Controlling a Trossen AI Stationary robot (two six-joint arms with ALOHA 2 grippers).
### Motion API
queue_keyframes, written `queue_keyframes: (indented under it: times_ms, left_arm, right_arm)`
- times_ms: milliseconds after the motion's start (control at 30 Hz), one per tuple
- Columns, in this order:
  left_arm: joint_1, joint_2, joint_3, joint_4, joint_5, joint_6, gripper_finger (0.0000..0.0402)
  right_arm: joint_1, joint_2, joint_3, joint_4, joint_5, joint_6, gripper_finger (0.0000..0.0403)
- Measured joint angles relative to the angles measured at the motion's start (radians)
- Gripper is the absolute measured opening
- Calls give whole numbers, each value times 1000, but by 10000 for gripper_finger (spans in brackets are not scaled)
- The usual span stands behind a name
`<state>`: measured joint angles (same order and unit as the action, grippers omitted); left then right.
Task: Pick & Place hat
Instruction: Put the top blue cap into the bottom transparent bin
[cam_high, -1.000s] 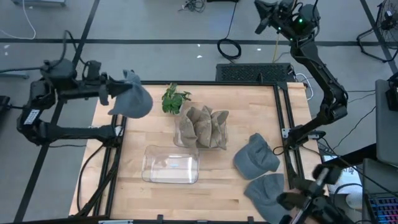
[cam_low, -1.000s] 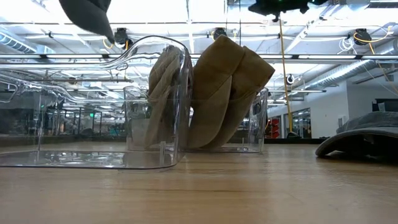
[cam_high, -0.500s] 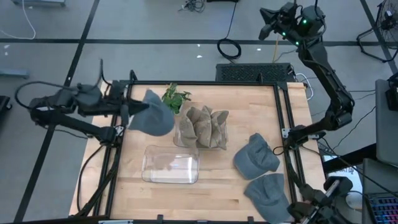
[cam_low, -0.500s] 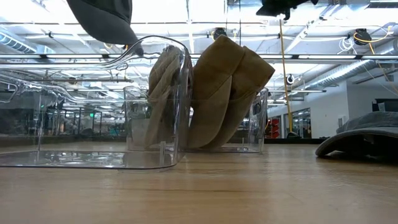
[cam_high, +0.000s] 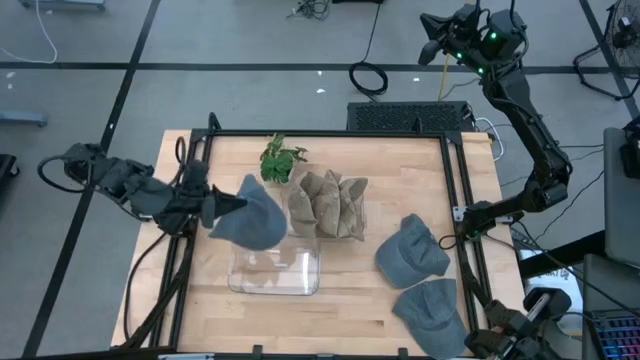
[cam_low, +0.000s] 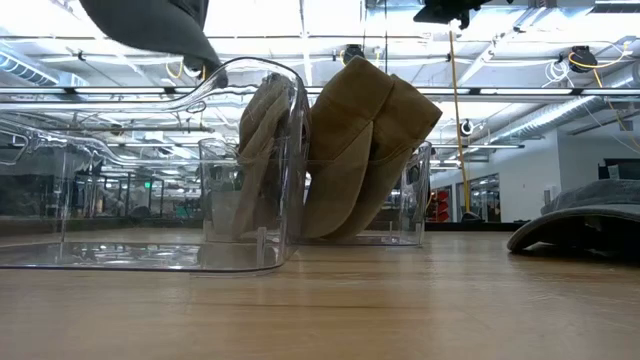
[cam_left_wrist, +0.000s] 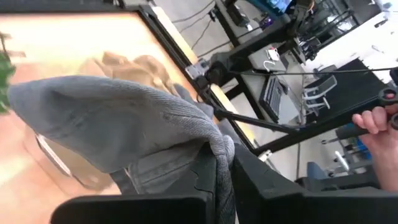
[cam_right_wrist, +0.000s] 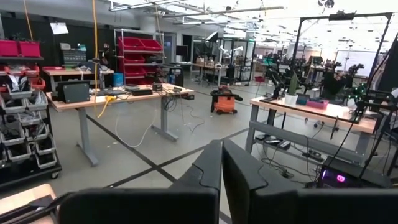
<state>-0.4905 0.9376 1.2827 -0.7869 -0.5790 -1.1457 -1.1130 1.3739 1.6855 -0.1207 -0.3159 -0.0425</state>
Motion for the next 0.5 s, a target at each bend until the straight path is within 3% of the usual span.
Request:
queue_keyframes:
  times_ms: [333,500]
  left_arm:
    - [-210,86,0,-127,-180,-382,21]
    - [-273,144,0,-176,-207,-544,21]
  right_arm:
    - [3,0,0,-37,-2,0,0]
    - [3,0,0,-43,-3,0,0]
